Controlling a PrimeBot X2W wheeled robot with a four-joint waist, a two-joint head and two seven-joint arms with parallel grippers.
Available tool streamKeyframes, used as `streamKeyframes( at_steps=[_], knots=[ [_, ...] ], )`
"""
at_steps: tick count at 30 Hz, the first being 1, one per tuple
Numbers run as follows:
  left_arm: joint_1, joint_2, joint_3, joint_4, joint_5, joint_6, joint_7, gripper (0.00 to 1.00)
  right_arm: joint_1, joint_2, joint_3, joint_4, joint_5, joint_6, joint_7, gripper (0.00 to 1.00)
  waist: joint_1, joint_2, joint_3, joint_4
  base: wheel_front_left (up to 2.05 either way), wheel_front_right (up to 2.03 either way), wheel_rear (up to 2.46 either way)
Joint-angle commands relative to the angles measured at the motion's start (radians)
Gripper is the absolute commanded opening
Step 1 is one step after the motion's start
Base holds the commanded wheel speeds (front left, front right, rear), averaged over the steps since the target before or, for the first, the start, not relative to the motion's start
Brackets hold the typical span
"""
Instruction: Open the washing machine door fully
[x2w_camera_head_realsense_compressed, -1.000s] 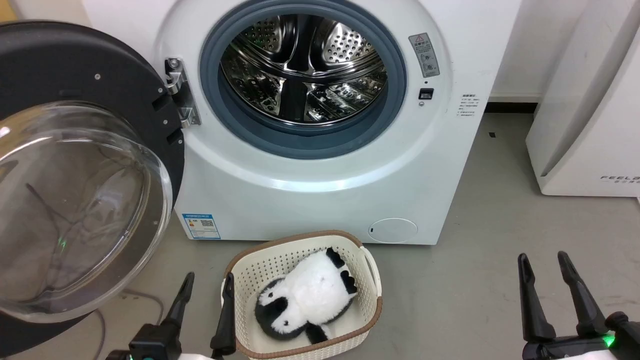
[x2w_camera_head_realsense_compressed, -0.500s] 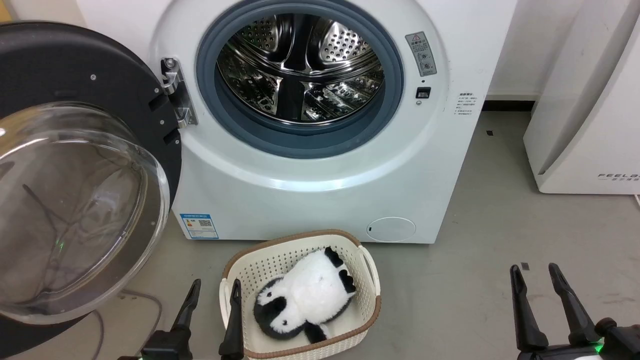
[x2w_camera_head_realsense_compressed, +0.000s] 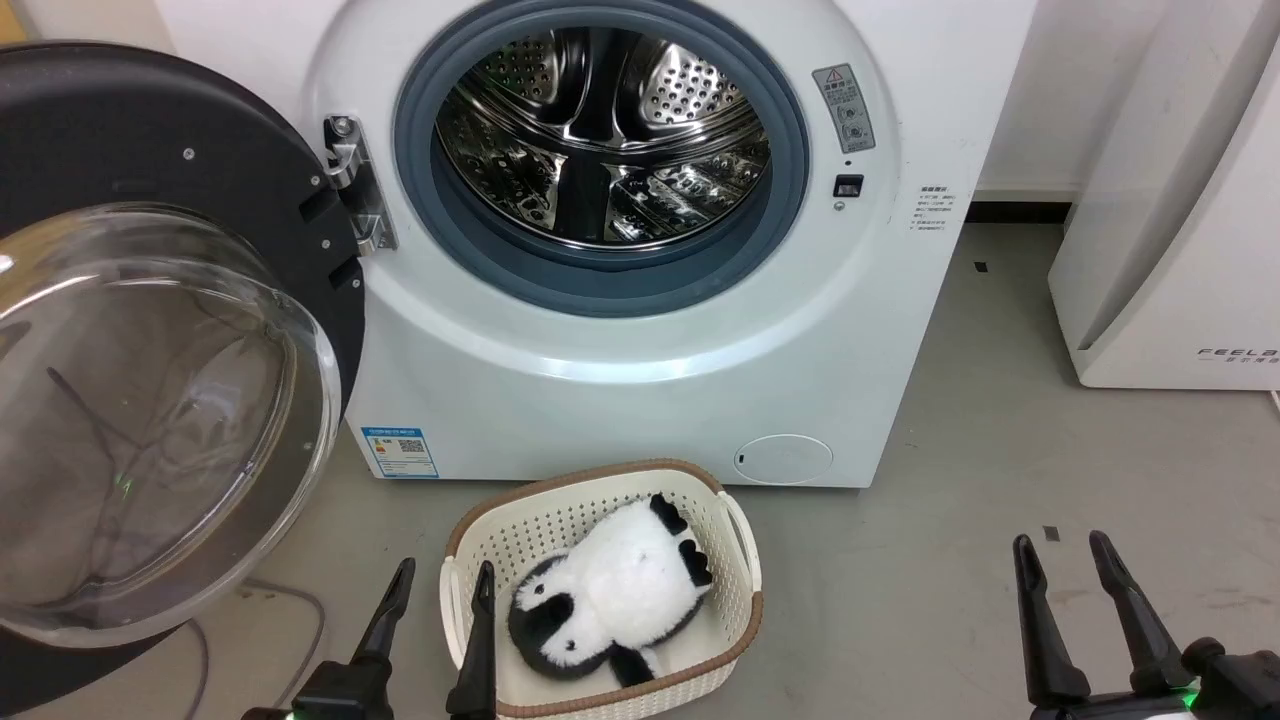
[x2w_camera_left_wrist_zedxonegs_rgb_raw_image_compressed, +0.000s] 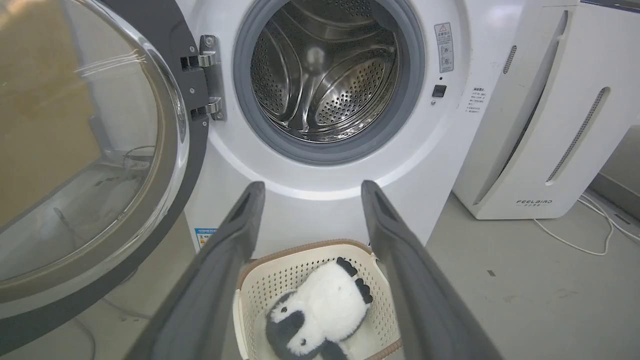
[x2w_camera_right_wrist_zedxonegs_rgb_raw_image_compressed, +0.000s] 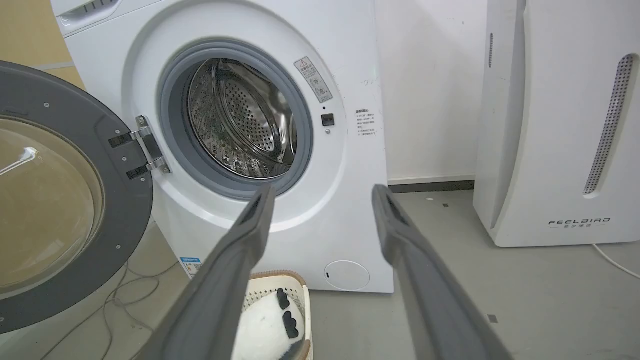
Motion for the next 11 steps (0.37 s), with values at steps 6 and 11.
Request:
streamKeyframes(
  at_steps=[6, 11],
  knots=[
    [0.000, -0.010, 0.005, 0.008, 0.004, -0.013, 0.001, 0.00, -0.001, -0.001, 0.002, 0.002, 0.000, 0.000, 0.001, 0.00, 0.0001, -0.0001, -0.001, 0.000, 0.00, 0.00, 0.00],
    [-0.001, -0.013, 0.004, 0.007, 0.006, -0.014, 0.004, 0.00, -0.002, 0.000, 0.002, 0.002, -0.003, 0.000, 0.004, 0.00, 0.0001, -0.0001, -0.001, -0.001, 0.00, 0.00, 0.00]
  ],
)
